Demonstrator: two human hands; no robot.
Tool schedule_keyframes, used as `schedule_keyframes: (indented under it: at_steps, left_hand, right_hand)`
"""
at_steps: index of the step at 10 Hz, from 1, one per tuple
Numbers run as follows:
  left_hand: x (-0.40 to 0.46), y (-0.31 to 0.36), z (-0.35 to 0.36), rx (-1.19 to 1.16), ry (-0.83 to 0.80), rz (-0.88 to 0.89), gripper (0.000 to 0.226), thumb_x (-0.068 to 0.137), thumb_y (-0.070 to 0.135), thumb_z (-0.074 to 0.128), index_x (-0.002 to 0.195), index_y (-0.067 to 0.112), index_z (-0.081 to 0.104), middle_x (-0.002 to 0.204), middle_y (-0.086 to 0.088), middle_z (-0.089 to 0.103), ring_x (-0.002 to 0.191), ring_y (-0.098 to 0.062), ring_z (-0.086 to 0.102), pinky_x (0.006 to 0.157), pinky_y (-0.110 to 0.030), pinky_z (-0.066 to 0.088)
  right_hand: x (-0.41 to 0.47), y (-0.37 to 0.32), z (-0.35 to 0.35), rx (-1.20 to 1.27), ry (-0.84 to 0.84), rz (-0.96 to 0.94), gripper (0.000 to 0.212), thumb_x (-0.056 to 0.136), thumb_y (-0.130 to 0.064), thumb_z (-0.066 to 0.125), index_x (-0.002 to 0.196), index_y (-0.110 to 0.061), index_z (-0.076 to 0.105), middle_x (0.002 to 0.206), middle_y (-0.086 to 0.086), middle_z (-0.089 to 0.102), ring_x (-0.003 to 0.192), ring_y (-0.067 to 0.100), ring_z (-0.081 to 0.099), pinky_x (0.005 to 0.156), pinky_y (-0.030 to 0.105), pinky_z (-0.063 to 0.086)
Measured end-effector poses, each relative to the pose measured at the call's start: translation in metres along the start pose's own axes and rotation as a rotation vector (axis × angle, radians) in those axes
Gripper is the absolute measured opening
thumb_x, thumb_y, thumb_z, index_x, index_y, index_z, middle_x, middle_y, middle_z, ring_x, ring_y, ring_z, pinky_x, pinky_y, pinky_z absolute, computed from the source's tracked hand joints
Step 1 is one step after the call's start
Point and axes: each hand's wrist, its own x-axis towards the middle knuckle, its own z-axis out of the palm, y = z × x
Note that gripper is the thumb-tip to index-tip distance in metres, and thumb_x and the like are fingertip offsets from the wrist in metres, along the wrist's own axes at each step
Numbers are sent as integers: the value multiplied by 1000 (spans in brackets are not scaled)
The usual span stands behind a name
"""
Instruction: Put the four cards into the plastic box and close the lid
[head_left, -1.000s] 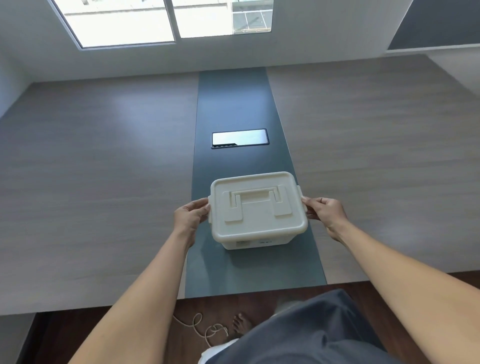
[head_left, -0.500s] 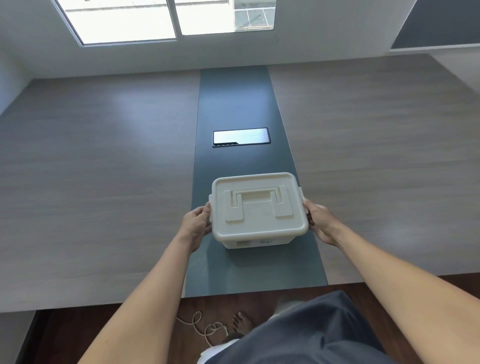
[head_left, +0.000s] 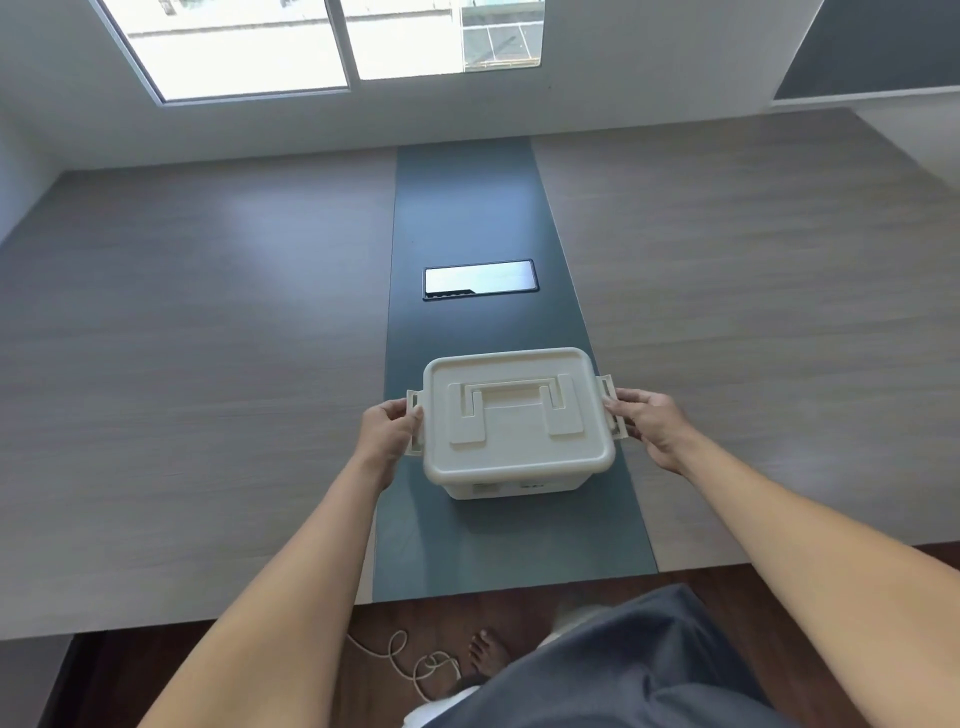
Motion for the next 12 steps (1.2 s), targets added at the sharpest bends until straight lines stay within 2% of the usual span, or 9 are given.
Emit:
schedule_keyframes:
  at_steps: [2, 3, 4, 5, 6, 7, 10, 11, 12]
  left_hand:
    - [-2, 20, 3, 151, -15, 56, 14, 88, 15, 72, 99, 6, 71, 90, -4, 71, 79, -18, 64, 64, -25, 49]
    - [0, 20, 6, 221, -11, 68, 21, 80, 14, 81, 96, 6, 70, 91, -6, 70, 79, -17, 64, 68, -27, 51]
    - [4, 18, 7, 258, 35, 58, 23, 75, 8, 83, 92, 9, 68, 98, -11, 71, 89, -25, 66, 85, -38, 55]
    - [7, 19, 9, 285, 59, 58, 22, 75, 7, 83, 89, 10, 67, 95, -10, 70, 93, -28, 67, 90, -42, 55]
    - [9, 22, 12, 384, 94, 104, 15, 75, 10, 81, 81, 17, 69, 88, -7, 72, 92, -28, 70, 90, -44, 56]
    - [10, 23, 15, 438, 124, 123, 15, 76, 12, 80, 90, 11, 75, 93, -9, 74, 93, -28, 70, 90, -44, 56]
    - [10, 17, 13, 414, 134, 143, 16, 78, 22, 79, 91, 14, 74, 92, -6, 75, 90, -25, 71, 89, -44, 57]
    - [1, 10, 10, 395, 125, 200, 37, 94, 47, 59, 86, 14, 72, 85, 0, 70, 90, -22, 65, 81, -37, 52]
    - [-11, -11, 11, 374, 234, 177, 70, 100, 60, 23, 103, 10, 73, 104, -6, 62, 98, -22, 57, 84, -31, 39]
  right_hand:
    - [3, -7, -1, -75, 16, -6, 34, 86, -4, 73, 117, 1, 62, 97, 11, 71, 76, 19, 68, 66, 28, 56]
    - [-1, -12, 1, -100, 5, -24, 36, 83, -13, 78, 115, -2, 64, 100, 11, 72, 76, 19, 68, 66, 28, 56]
    - [-8, -16, 4, -148, 1, -59, 33, 79, -11, 81, 108, -4, 65, 94, 7, 72, 74, 15, 67, 60, 24, 54]
    - [-7, -15, 6, -180, 20, -95, 36, 78, -4, 81, 110, 2, 66, 97, 10, 71, 75, 16, 66, 61, 26, 54]
    - [-5, -14, 11, -203, 24, -132, 36, 81, -3, 78, 113, 6, 65, 106, 16, 71, 83, 22, 67, 65, 29, 57]
    - [-3, -15, 14, -235, 40, -171, 35, 81, -3, 78, 113, 6, 67, 108, 17, 72, 90, 26, 68, 72, 34, 58]
    - [-6, -11, 20, -218, 53, -212, 31, 92, -18, 69, 121, -9, 67, 107, -1, 71, 97, 16, 66, 93, 34, 54]
    - [-11, -7, 20, -216, 73, -186, 39, 94, -45, 58, 105, -12, 73, 89, -3, 72, 82, 15, 63, 82, 34, 53]
    - [-11, 5, 16, -203, 140, -161, 59, 93, -60, 48, 124, -14, 68, 121, 4, 70, 105, 18, 66, 98, 38, 50]
